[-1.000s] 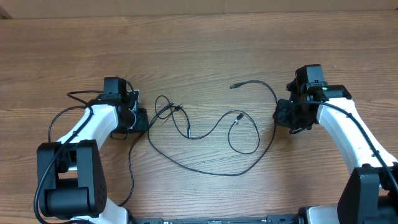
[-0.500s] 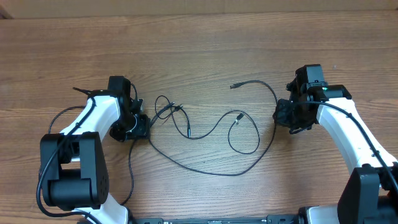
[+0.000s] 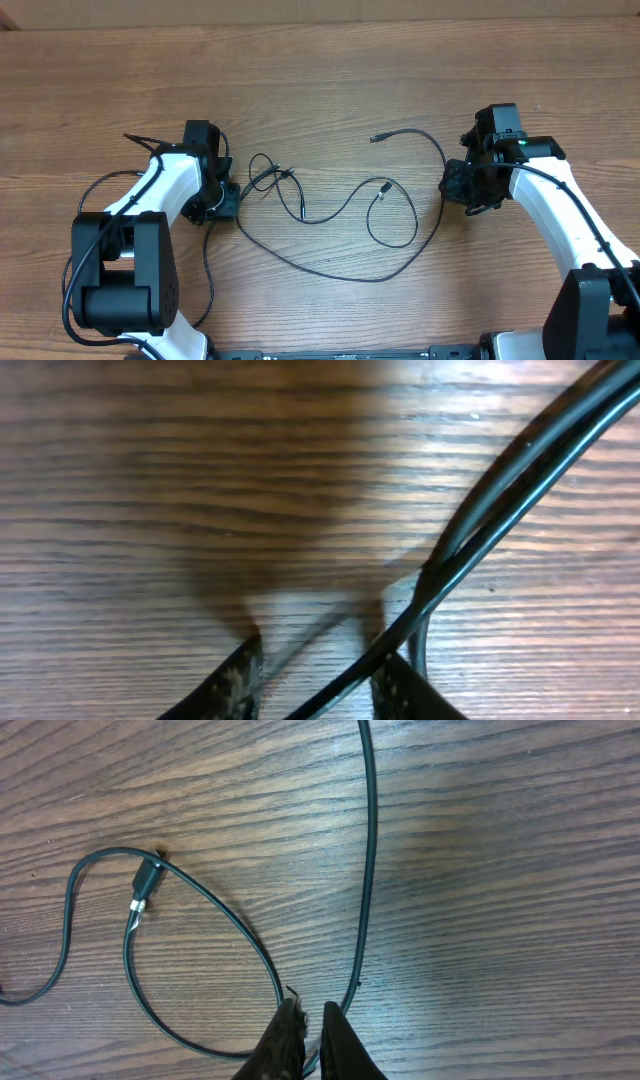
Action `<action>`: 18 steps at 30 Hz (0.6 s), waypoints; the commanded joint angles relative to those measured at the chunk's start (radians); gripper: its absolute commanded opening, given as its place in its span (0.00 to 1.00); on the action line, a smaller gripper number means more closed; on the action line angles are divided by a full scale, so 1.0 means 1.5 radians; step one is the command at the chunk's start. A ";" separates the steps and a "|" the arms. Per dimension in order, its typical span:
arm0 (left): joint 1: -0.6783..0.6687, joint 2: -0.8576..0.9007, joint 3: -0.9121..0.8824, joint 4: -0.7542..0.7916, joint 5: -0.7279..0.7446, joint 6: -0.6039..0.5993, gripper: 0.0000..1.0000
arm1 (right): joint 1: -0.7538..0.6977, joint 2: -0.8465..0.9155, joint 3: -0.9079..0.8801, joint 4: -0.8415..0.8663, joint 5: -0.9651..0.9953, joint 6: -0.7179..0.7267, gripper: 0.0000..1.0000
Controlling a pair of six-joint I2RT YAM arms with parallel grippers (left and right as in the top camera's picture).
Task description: Untangle cables
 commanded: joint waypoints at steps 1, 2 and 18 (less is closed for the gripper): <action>-0.004 0.016 0.001 0.002 -0.022 -0.012 0.17 | 0.002 -0.004 -0.005 0.001 -0.006 -0.003 0.06; -0.004 0.016 0.001 0.002 -0.022 -0.012 0.04 | 0.002 -0.004 -0.005 0.001 -0.006 -0.003 0.06; 0.109 -0.012 0.329 -0.213 -0.050 -0.045 0.04 | 0.002 -0.004 -0.005 0.001 -0.006 -0.003 0.06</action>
